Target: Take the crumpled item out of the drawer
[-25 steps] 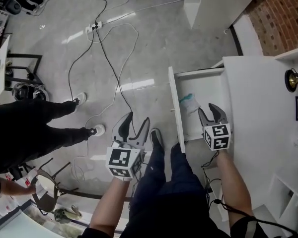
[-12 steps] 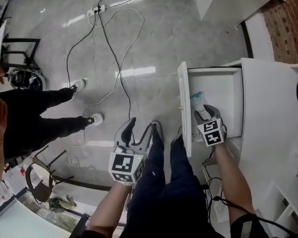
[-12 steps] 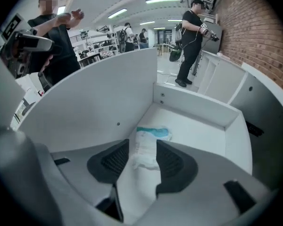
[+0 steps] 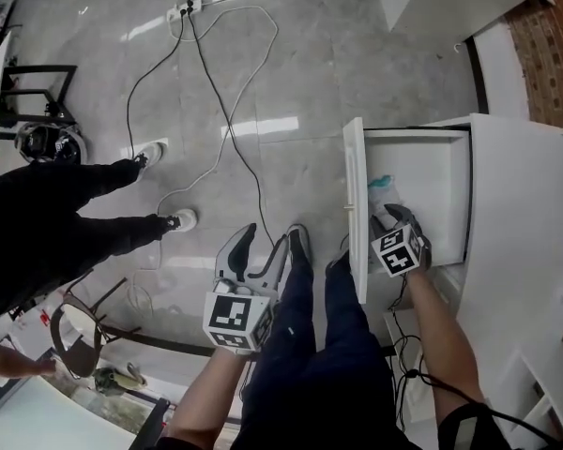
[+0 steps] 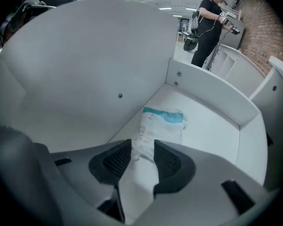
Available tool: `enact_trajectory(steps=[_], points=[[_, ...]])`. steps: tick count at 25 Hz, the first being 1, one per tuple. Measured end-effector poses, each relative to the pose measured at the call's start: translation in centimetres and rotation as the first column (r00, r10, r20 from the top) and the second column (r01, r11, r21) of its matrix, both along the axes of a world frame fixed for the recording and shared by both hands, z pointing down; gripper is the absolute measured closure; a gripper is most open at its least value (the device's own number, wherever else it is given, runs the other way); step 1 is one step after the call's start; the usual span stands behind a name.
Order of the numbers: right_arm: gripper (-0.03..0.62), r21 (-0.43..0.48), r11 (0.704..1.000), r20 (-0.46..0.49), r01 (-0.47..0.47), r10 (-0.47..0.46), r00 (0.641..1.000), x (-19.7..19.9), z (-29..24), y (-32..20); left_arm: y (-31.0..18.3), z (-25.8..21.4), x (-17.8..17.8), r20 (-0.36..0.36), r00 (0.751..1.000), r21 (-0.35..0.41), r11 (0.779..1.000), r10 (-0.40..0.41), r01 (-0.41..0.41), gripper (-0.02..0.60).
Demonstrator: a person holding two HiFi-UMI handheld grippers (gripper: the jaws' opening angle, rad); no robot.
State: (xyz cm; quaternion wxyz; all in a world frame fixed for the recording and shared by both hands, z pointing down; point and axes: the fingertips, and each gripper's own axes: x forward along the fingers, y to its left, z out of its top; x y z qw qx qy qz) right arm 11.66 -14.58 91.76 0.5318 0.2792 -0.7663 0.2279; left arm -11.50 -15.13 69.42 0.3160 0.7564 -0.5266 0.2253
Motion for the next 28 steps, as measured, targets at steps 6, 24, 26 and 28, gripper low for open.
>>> enact_trajectory(steps=[6, 24, 26, 28], points=[[0.492, -0.004, 1.0, -0.01, -0.028, 0.028, 1.0, 0.6, 0.4, 0.1, 0.0, 0.4, 0.5, -0.001, 1.0, -0.022, 1.0, 0.002, -0.002, 0.364], [0.58, 0.077, 0.979, 0.16, -0.187, 0.173, 0.972, 1.0, -8.7, -1.3, -2.1, -5.6, 3.7, -0.002, 0.997, 0.088, 0.994, 0.072, -0.072, 0.365], [0.582, 0.11, 0.971, 0.176, -0.21, 0.189, 0.966, 1.4, -10.8, -1.9, -2.4, -7.4, 4.1, 0.001, 0.997, 0.117, 0.99, 0.083, -0.082, 0.365], [0.582, 0.137, 0.962, 0.199, -0.238, 0.209, 0.958, 1.8, -13.2, -2.4, -2.6, -9.2, 4.6, 0.003, 0.996, 0.144, 0.985, 0.092, -0.091, 0.365]])
